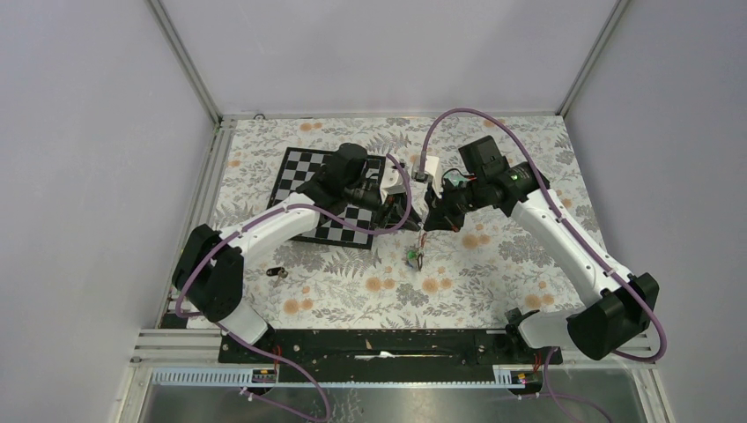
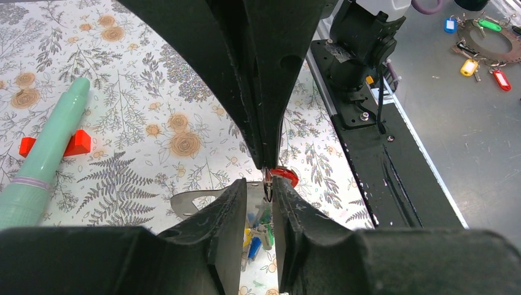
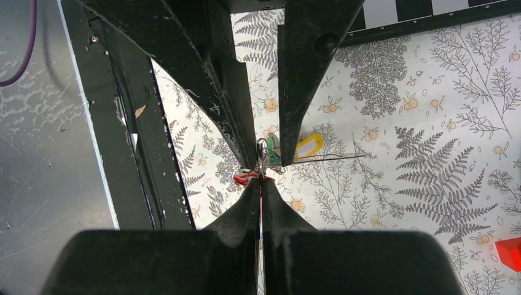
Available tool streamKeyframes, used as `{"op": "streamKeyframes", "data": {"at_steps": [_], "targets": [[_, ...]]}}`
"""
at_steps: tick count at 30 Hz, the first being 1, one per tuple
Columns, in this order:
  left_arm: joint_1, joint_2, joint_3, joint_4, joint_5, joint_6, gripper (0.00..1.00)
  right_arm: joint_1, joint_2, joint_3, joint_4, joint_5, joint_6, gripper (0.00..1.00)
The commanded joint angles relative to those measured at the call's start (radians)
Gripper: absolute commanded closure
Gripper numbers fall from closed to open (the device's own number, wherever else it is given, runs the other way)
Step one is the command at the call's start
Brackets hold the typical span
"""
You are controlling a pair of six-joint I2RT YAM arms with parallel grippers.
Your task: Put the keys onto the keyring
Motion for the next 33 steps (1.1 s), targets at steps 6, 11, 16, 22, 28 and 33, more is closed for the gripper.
{"op": "streamKeyframes", "data": {"at_steps": [6, 11, 16, 22, 28, 33], "targets": [[-0.003, -0.029, 0.040, 0.022, 0.039, 0.013, 0.73, 0.008, -0.020, -0.014, 0.027, 0.002, 0.006, 1.00], [-0.003, -0.040, 0.035, 0.022, 0.043, 0.009, 0.74, 0.008, -0.022, -0.017, 0.029, 0.001, 0.008, 1.00], [-0.005, -0.030, 0.029, 0.027, 0.047, 0.006, 0.78, 0.008, -0.020, -0.013, 0.032, -0.001, 0.012, 1.00], [-0.014, -0.020, 0.017, 0.067, 0.053, -0.031, 0.85, 0.008, -0.018, -0.014, 0.030, -0.002, 0.011, 1.00], [-0.014, -0.016, 0.008, 0.091, 0.052, -0.052, 1.00, 0.008, -0.023, -0.024, 0.042, -0.005, 0.016, 1.00], [-0.014, -0.048, -0.026, 0.098, 0.042, -0.054, 1.00, 0.008, -0.059, -0.049, 0.092, 0.013, 0.037, 1.00]]}}
